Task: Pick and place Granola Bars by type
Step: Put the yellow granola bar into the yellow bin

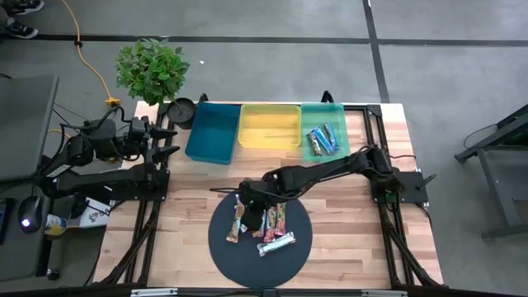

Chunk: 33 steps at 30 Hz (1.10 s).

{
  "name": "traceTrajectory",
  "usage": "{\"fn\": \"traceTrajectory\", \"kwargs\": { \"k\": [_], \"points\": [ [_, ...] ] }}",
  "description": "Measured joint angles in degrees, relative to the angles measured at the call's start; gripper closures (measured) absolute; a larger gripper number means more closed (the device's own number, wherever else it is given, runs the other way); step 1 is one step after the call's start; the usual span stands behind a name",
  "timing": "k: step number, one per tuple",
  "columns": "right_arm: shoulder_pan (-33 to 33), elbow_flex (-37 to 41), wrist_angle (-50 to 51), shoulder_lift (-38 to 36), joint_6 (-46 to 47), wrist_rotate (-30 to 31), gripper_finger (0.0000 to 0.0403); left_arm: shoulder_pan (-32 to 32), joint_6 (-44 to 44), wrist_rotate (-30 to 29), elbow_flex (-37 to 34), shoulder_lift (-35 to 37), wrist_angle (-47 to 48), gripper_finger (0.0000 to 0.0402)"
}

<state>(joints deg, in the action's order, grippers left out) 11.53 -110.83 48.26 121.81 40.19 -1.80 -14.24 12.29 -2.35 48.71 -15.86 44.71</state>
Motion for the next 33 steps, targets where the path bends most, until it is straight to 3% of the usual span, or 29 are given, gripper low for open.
{"fn": "traceTrajectory", "kwargs": {
  "k": [8,16,25,29,33],
  "points": [
    [-1.1,0.1,0.2,0.2,3.8,2.9,0.0265,0.0,0.2,0.1,0.0,0.0,-0.1,0.0129],
    [-1.1,0.1,-5.4,2.5,1.7,5.0,0.0272,0.0,0.0,0.4,0.0,0.0,-0.7,0.0129],
    [-1.0,0.1,-6.2,5.1,4.5,4.2,0.0271,0.0,0.0,2.0,0.0,0.0,-1.3,0.0129],
    [-0.9,0.1,-7.8,6.8,2.7,0.0,0.026,0.0,0.5,3.1,0.0,0.0,-1.2,0.0129],
    [-0.8,0.1,-8.3,7.0,1.1,0.2,0.0232,0.0,0.5,4.6,0.0,0.0,-1.2,0.0129]
  ]
}}
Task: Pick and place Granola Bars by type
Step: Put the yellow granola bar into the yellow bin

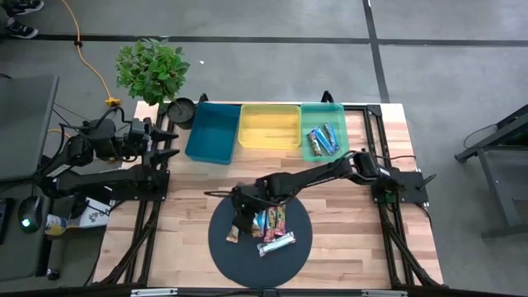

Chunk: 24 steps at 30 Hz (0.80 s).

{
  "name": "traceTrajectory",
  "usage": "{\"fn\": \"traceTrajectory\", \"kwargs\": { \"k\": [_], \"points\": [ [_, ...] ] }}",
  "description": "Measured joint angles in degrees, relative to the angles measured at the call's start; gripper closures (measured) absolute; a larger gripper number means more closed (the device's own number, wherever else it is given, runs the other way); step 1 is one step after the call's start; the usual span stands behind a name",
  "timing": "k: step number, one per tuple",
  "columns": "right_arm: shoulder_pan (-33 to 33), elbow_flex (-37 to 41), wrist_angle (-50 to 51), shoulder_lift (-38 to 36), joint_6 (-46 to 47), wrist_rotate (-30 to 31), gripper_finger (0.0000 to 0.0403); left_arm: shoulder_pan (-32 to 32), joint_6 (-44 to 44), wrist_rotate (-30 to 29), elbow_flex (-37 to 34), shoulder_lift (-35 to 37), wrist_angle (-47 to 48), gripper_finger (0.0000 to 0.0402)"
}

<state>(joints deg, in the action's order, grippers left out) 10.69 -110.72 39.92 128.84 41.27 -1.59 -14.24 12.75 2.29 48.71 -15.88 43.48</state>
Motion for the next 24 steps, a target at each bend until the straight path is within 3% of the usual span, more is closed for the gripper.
{"fn": "traceTrajectory", "kwargs": {
  "k": [8,24],
  "points": [
    [-0.8,-0.1,-0.6,1.0,-0.3,1.0,0.0185,0.0,0.0,0.3,0.0,0.0,0.1,0.0129],
    [0.2,0.0,0.0,4.7,2.2,1.1,0.0182,0.0,-0.5,-0.3,0.0,0.0,0.2,0.0129]
  ]
}}
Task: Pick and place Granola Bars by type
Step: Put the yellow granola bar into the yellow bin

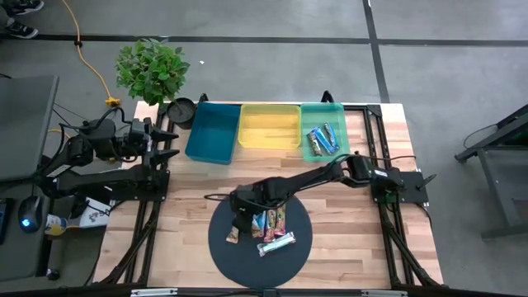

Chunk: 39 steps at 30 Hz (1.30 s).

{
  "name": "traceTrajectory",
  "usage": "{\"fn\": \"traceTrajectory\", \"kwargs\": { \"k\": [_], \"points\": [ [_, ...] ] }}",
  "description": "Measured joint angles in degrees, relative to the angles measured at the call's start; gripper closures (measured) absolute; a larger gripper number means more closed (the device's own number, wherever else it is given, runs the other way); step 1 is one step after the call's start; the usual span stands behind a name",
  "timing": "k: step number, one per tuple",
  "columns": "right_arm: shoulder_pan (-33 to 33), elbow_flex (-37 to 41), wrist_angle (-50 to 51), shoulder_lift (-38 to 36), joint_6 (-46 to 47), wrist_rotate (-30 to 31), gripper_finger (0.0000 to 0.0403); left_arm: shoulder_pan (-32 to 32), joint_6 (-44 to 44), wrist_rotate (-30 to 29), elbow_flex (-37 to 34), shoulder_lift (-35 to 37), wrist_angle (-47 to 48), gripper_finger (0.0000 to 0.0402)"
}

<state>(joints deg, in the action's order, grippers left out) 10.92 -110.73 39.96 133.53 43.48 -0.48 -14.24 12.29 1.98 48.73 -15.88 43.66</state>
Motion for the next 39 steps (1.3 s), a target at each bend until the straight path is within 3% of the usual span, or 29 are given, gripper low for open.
{"fn": "traceTrajectory", "kwargs": {
  "k": [11,29,39],
  "points": [
    [0.4,0.0,-1.1,1.6,1.6,-0.8,0.0213,0.0,0.0,0.0,0.0,0.0,0.0,0.0129],
    [0.4,0.0,-4.2,1.5,3.0,-3.3,0.0318,0.0,0.0,0.0,0.0,0.0,0.0,0.0129],
    [0.4,0.0,-8.1,0.9,2.6,-7.1,0.0327,0.0,0.0,-0.1,0.0,0.0,0.0,0.0129]
  ]
}}
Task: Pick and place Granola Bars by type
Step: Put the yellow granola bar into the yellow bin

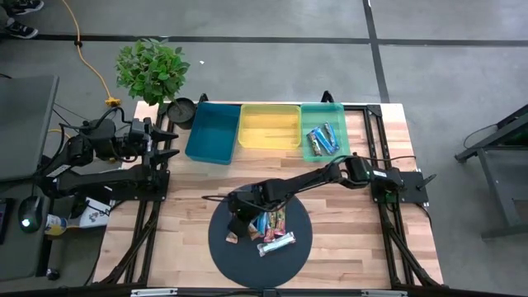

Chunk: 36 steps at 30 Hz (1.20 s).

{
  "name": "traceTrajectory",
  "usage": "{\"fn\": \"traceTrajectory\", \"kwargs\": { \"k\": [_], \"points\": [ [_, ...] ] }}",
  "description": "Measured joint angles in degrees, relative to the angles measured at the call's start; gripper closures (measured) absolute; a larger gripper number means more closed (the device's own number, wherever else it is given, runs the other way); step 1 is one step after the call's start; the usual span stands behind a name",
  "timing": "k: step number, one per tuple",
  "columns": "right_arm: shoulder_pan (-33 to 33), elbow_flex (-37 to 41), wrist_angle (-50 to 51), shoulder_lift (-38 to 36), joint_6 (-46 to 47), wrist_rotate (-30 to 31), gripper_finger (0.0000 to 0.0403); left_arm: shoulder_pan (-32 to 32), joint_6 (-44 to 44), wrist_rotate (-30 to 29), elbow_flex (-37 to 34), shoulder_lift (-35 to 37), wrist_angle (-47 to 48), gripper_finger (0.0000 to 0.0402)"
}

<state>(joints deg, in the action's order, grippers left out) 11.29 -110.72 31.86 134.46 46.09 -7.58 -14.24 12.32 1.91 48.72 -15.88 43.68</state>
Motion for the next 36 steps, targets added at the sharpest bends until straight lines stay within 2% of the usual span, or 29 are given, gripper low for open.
{"fn": "traceTrajectory", "kwargs": {
  "k": [14,18,25,36],
  "points": [
    [-1.5,0.0,-17.5,-1.8,-3.7,-5.9,0.0328,0.0,0.0,0.0,0.0,0.0,0.3,0.0129],
    [-2.7,0.0,-19.2,-4.4,-6.2,-5.7,0.0328,0.0,0.0,0.0,0.0,0.0,0.8,0.0129],
    [-6.2,0.0,-15.7,-11.5,-12.9,-1.5,0.0328,0.0,0.0,0.0,0.0,0.0,1.9,0.0129],
    [-15.3,0.0,-2.6,-22.0,-22.1,7.2,0.0328,0.0,0.0,0.0,0.0,0.0,1.9,0.0129]
  ]
}}
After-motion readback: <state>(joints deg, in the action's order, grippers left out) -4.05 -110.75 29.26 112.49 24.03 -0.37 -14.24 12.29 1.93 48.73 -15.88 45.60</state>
